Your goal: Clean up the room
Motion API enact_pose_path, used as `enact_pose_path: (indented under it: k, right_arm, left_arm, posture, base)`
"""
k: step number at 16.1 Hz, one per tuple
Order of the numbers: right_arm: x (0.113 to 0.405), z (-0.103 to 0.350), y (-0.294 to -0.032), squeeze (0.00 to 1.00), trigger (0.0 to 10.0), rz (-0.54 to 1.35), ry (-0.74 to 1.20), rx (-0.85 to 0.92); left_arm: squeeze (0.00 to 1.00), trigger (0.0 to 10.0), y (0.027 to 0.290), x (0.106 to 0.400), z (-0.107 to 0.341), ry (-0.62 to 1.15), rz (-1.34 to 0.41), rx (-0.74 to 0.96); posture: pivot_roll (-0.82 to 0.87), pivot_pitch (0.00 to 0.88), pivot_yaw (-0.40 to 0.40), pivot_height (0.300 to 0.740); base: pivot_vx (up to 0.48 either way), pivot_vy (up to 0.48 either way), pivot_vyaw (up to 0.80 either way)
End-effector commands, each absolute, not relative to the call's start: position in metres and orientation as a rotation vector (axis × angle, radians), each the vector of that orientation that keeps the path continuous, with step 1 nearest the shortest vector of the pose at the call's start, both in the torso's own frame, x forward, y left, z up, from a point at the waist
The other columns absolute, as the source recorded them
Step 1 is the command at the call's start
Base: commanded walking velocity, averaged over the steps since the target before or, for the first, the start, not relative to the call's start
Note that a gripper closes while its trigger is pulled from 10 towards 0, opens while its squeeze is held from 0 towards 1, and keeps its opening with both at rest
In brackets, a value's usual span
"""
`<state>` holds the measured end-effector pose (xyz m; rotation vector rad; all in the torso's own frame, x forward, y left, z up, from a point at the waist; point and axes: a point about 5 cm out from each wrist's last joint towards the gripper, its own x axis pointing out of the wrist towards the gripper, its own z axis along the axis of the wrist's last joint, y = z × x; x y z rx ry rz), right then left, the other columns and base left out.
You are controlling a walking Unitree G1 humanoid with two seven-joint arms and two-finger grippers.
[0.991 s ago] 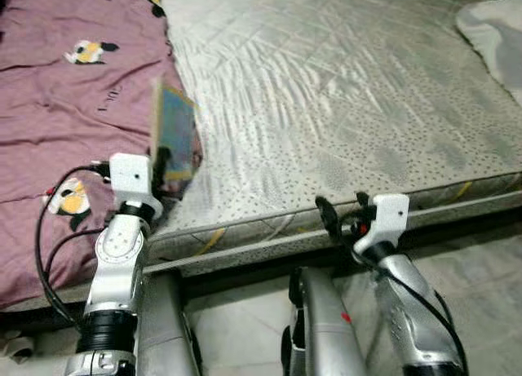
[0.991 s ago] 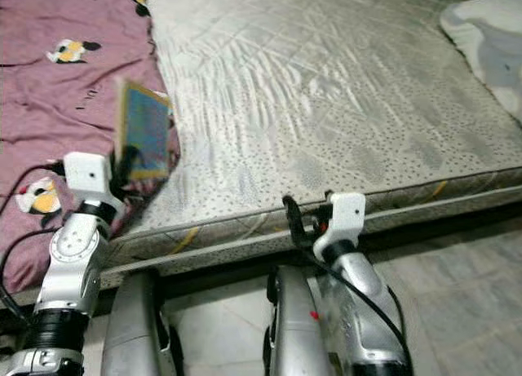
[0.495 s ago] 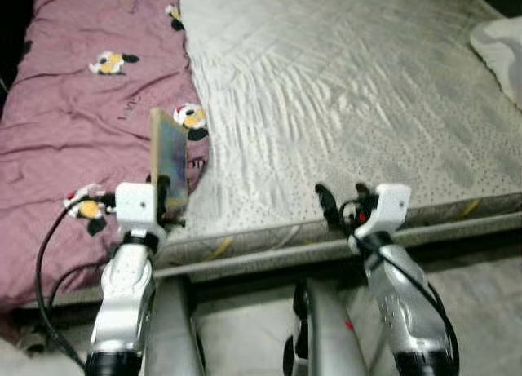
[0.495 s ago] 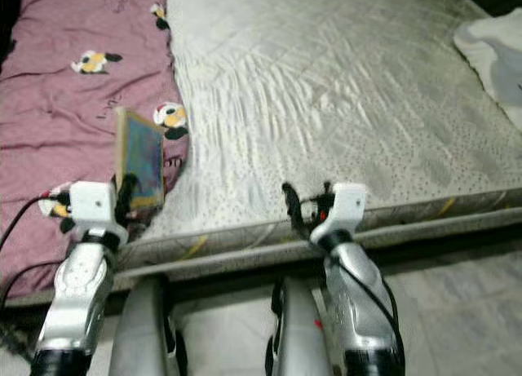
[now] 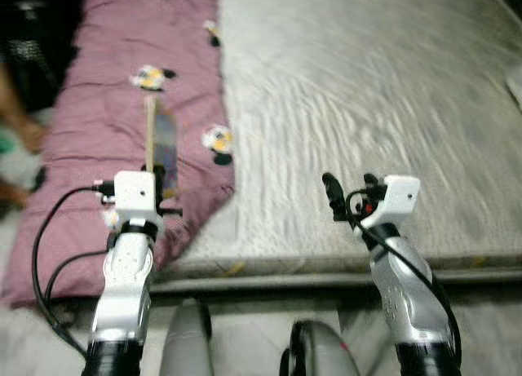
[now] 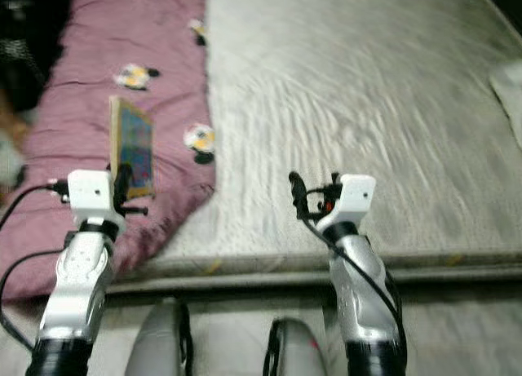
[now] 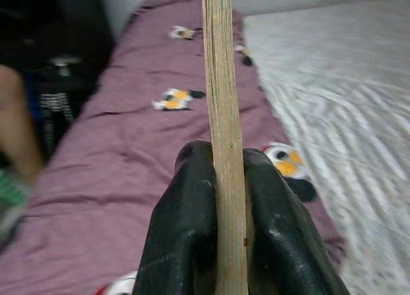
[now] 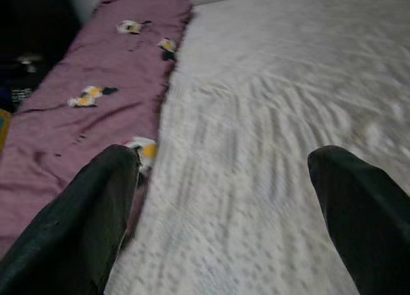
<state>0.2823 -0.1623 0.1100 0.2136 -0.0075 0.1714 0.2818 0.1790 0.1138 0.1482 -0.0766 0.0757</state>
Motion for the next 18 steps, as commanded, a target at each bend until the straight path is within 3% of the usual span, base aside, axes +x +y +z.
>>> enact_pose_path:
  k: [1,18]
  right_arm:
    - [0.282,0.109,-0.166,0.0,10.0,0.157,-0.005,0.208]
    - [0.278,0.102,-0.181,0.0,10.0,0.036,0.002,0.143]
  left_arm:
    - [0.0,10.0,0.18,0.28,0.121,-0.112,0.094,0.17]
    - [0.0,10.0,0.166,0.275,0.113,-0.078,0.017,0.168]
  posture:
    - [0.0,0.117,-0.025,0.74]
    - [-0.01,0.12,-0.026,0.74]
  base:
    - [0.0,0.0,0.0]
    - [0.0,0.0,0.0]
